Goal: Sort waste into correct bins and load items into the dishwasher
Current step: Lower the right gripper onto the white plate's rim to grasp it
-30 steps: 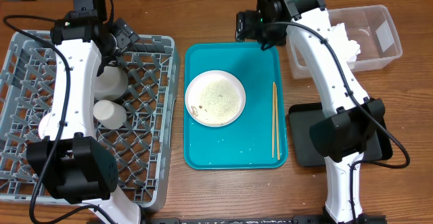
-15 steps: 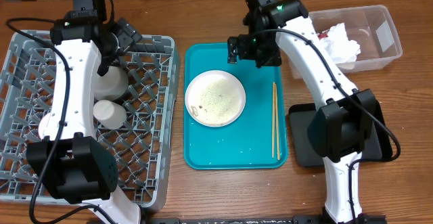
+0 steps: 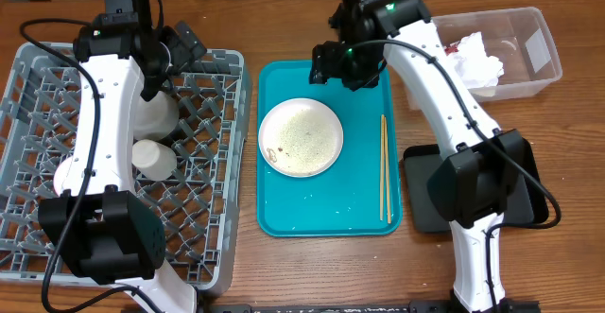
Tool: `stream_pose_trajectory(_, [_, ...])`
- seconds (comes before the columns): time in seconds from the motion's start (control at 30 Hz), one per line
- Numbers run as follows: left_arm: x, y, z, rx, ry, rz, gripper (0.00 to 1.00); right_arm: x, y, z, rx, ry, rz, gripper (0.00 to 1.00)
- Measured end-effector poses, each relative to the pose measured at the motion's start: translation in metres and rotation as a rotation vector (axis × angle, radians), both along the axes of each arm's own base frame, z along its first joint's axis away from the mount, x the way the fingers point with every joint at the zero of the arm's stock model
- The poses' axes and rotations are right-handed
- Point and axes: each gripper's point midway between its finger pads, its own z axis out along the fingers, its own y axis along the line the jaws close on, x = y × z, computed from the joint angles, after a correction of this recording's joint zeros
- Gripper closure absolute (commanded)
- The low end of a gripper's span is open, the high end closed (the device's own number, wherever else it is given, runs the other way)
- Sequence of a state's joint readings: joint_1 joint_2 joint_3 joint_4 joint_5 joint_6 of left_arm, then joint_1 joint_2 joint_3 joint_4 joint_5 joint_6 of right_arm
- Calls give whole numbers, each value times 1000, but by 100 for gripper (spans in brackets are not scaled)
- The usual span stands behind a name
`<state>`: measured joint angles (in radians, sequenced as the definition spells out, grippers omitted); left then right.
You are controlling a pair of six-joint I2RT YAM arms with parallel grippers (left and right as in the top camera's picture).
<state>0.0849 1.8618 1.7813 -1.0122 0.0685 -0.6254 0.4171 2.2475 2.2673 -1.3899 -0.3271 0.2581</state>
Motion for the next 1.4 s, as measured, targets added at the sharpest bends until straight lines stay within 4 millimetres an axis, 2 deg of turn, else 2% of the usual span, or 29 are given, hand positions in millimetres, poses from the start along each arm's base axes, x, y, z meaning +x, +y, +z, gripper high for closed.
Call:
stream_pose_trajectory(0.1, [0, 3, 0, 15, 2, 8, 0, -13, 10, -13, -57, 9, 35, 35])
stream_pose_trajectory(0.27, [-1, 6, -1, 29, 7, 16, 0, -42, 23, -46, -200, 28, 107, 46])
stream_pose_trajectory(0.33, [-2, 7, -1, 38, 11, 21, 0, -48, 24, -56, -252, 25, 118, 60])
stream_pose_trajectory(0.4, [-3, 8, -2, 44, 16, 24, 0, -50, 22, -67, -290, 23, 103, 75])
stream_pose_trajectory(0.53, [-3, 10, -2, 50, 16, 27, 0, -46, 13, -84, -324, 18, 60, 85])
stream_pose_trajectory(0.63, [-3, 10, -2, 51, 17, 27, 0, -37, 6, -89, -333, 4, 11, 96])
stream_pose_trajectory(0.9, [-5, 10, -3, 50, 25, 27, 0, -6, -3, -87, -245, -20, -123, 96])
stream_pose_trajectory(1.4, [-7, 10, -4, 53, 36, 29, 0, -18, -17, -133, -294, 12, -139, 96])
